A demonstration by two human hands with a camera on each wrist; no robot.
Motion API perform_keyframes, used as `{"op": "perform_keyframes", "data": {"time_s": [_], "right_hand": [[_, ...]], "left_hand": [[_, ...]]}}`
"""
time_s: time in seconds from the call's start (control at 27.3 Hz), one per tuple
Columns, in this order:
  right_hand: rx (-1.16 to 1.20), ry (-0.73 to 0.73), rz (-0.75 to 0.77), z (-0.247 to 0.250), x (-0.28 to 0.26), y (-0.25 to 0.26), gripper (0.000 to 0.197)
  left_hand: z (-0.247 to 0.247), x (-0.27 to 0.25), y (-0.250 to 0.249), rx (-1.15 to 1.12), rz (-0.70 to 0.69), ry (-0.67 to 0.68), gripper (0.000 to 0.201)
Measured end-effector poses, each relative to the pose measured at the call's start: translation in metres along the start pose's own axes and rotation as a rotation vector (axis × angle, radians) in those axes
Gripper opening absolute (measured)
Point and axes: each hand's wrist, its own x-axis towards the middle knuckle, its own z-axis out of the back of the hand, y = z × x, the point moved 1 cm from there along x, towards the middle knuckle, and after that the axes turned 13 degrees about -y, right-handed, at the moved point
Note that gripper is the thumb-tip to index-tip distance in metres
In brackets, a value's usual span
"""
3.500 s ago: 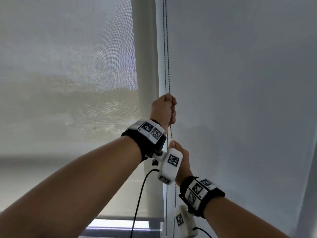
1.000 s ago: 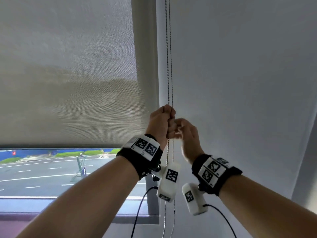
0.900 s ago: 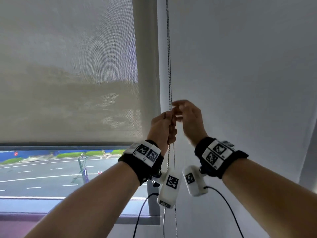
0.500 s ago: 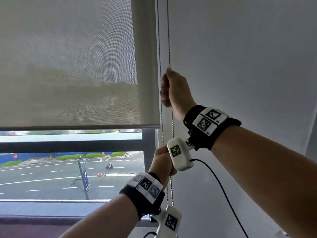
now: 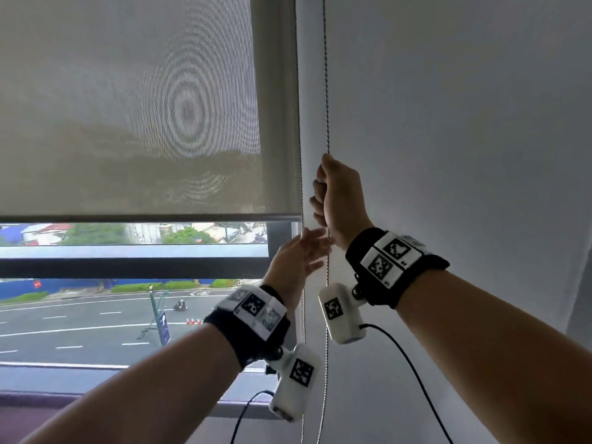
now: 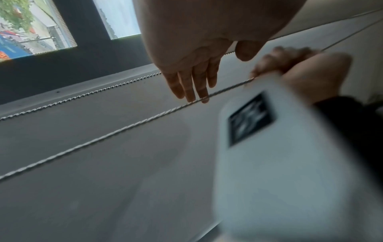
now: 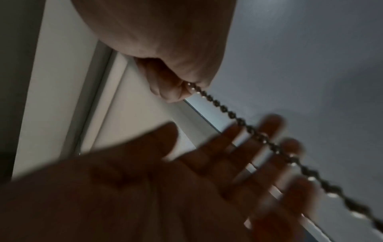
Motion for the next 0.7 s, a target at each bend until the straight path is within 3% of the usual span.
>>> {"op": "perform_keyframes", "data": {"time_s": [0.15, 0.33, 0.51, 0.7], "right_hand": [[-0.021, -0.036, 0.024, 0.011, -0.017, -0.026, 0.046], [0.14, 0.018, -0.162, 0.026, -0.048, -0.051, 0.035], [0.08, -0.025, -0.211, 0.037, -0.067, -0.096, 0.043], [0.111, -0.048, -0.247, 0.039, -0.069, -0.101, 0.047]], "left_hand": [[-0.008, 0.0, -0.027, -0.064, -0.084, 0.044, 0.034], [-0.026, 0.006, -0.05, -0.039, -0.118, 0.1, 0.041], [-0.041, 0.012, -0.058, -0.085, -0.079, 0.152, 0.044], [-0.048, 0.009, -0.05, -0.098, -0.068, 0.097, 0.035]]}}
